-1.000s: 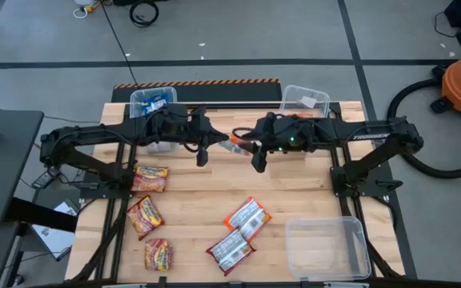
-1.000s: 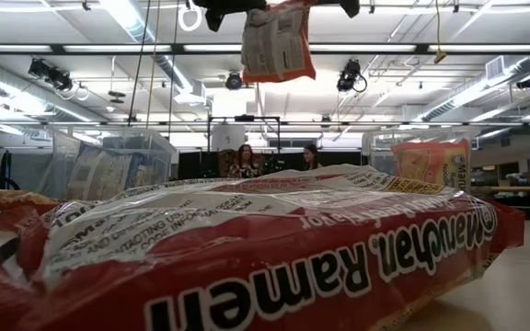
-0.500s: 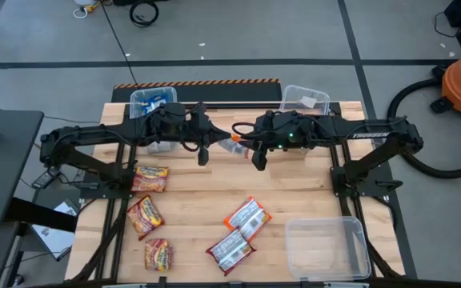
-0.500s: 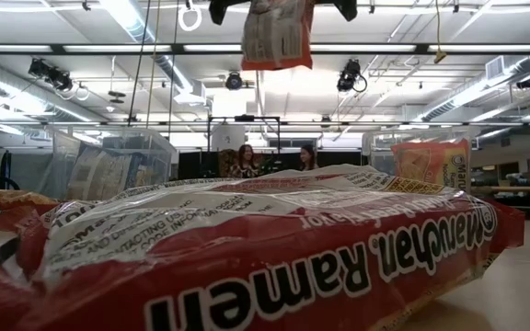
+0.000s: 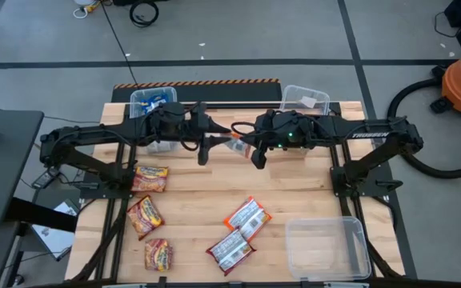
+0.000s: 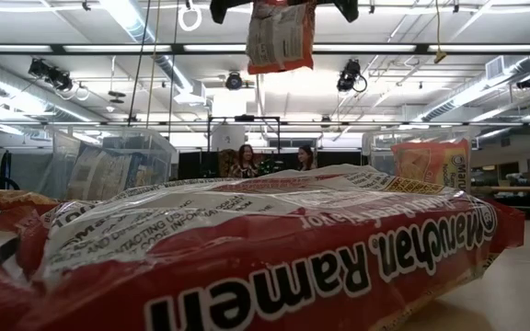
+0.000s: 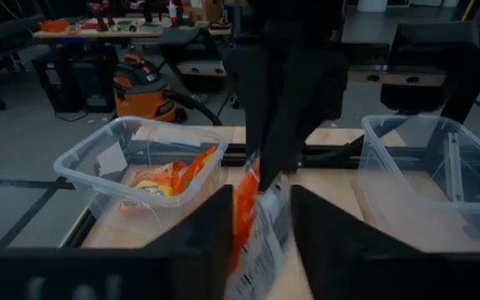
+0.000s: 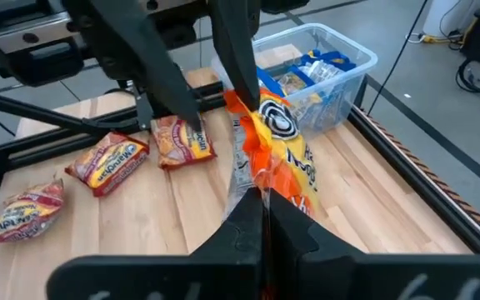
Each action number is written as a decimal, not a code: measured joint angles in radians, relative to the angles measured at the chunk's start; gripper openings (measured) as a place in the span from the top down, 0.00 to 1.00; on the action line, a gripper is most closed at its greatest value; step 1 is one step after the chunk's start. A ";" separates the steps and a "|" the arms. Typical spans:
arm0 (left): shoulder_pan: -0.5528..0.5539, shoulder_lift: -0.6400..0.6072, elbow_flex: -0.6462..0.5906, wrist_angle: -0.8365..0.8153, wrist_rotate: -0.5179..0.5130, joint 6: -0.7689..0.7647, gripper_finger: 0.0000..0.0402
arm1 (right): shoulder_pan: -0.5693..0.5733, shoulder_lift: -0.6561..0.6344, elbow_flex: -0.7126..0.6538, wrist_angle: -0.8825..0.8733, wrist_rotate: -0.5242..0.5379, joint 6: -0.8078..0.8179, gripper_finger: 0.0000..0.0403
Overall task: Sort Maruchan noodles
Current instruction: Put the orange noodle pack into the top right transparent bin, then adjust the orange noodle packs in the top right transparent bin
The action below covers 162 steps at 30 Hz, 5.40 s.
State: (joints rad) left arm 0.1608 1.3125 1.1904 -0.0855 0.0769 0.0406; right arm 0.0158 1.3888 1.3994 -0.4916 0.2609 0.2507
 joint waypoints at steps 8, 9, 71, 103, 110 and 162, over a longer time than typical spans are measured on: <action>0.083 -0.117 -0.001 -0.100 -0.014 0.020 0.45 | -0.031 -0.108 0.021 -0.195 0.082 -0.055 0.99; 0.100 -0.134 -0.001 -0.099 -0.014 0.022 0.44 | -0.043 -0.131 0.021 -0.232 0.085 -0.070 0.99; 0.646 0.082 0.000 0.422 0.362 -0.029 0.46 | -0.853 0.002 -0.283 -0.654 -0.441 -0.777 0.98; 0.633 0.046 0.000 0.295 0.373 -0.055 0.46 | -0.912 0.151 -0.157 -0.753 -0.484 -0.122 0.65; 0.641 0.021 0.000 0.293 0.368 -0.054 0.46 | -0.875 0.192 -0.158 -0.937 -0.357 -0.119 0.66; 0.774 0.021 0.000 0.295 0.342 0.023 0.46 | -0.977 0.179 -0.195 -0.643 -0.250 -0.220 0.60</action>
State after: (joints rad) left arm 0.9352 1.3334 1.1908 0.2092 0.4191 0.0632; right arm -0.9616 1.5681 1.2048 -1.1346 0.0105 0.0306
